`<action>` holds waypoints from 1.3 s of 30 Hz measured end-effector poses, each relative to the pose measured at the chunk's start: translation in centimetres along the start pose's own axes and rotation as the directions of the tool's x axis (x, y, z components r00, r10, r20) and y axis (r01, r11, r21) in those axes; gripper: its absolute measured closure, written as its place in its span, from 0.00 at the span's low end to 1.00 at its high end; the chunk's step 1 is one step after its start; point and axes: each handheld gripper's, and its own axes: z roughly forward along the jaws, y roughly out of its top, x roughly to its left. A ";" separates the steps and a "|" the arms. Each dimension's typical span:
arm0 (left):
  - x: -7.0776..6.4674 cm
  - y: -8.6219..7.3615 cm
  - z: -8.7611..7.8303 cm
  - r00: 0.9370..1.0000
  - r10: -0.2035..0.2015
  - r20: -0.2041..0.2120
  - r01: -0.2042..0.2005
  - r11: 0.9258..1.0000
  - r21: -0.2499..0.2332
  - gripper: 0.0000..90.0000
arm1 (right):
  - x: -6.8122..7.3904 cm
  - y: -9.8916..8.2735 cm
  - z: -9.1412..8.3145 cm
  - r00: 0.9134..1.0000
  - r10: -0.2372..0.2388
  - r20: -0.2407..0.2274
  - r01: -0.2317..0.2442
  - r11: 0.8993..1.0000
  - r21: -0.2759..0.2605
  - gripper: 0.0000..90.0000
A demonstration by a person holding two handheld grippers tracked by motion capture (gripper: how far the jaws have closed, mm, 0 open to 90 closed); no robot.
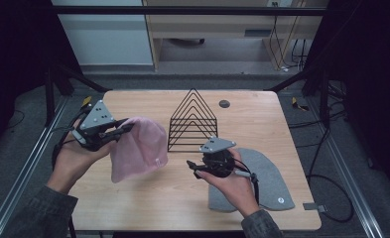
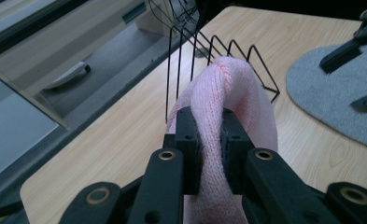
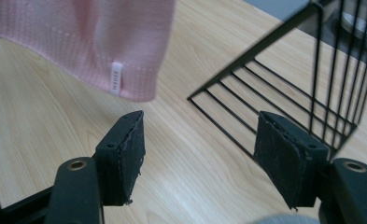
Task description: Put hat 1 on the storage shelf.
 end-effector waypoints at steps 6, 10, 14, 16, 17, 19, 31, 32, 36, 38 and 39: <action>0.2 1.4 -0.8 1.000 0.005 -0.002 -0.005 1.000 -0.025 0.90 | 1.0 1.3 2.0 0.998 -0.019 -0.057 0.018 1.000 -0.008 0.38; 0.1 2.3 -1.2 1.000 0.018 0.001 -0.018 0.999 -0.039 0.90 | 1.5 2.3 3.2 0.995 -0.026 -0.092 0.025 1.000 -0.010 0.39; 0.1 3.1 -1.8 1.000 0.018 0.018 -0.017 0.997 -0.070 0.90 | 1.7 3.2 4.1 0.993 -0.030 -0.115 0.029 1.000 -0.010 0.40; 0.0 3.4 -2.1 0.999 0.029 0.024 -0.027 0.996 -0.081 0.90 | 1.6 3.5 4.4 0.991 -0.022 -0.128 0.020 1.000 -0.014 0.40; -0.1 3.4 -2.1 0.999 0.028 0.024 -0.026 0.996 -0.084 0.90 | 1.4 3.8 4.7 0.990 -0.019 -0.137 0.017 1.000 -0.014 0.39; -0.1 3.6 -2.3 0.999 0.021 0.033 -0.018 0.994 -0.106 0.90 | 1.2 4.2 5.0 0.988 -0.013 -0.151 0.012 1.000 -0.011 0.39; 1.8 4.3 -1.0 0.997 -0.041 0.064 0.048 0.992 -0.114 0.90 | 0.1 5.4 4.9 0.978 -0.066 -0.198 0.064 0.998 -0.016 0.83; 2.1 4.6 -0.8 0.997 -0.048 0.067 0.055 0.992 -0.115 0.89 | -0.2 5.5 4.6 0.980 -0.070 -0.189 0.068 0.998 -0.016 0.84; 3.4 5.9 0.2 0.995 -0.062 0.072 0.071 0.989 -0.130 0.89 | -1.7 6.4 3.6 0.982 -0.075 -0.176 0.073 0.997 -0.022 0.87; 4.0 6.5 0.7 0.995 -0.073 0.068 0.082 0.987 -0.137 0.89 | -2.6 7.0 3.1 0.983 -0.078 -0.165 0.075 0.997 -0.023 0.88; 4.2 6.7 0.9 0.995 -0.077 0.066 0.085 0.986 -0.145 0.89 | -3.0 7.3 3.0 0.984 -0.080 -0.159 0.078 0.997 -0.023 0.88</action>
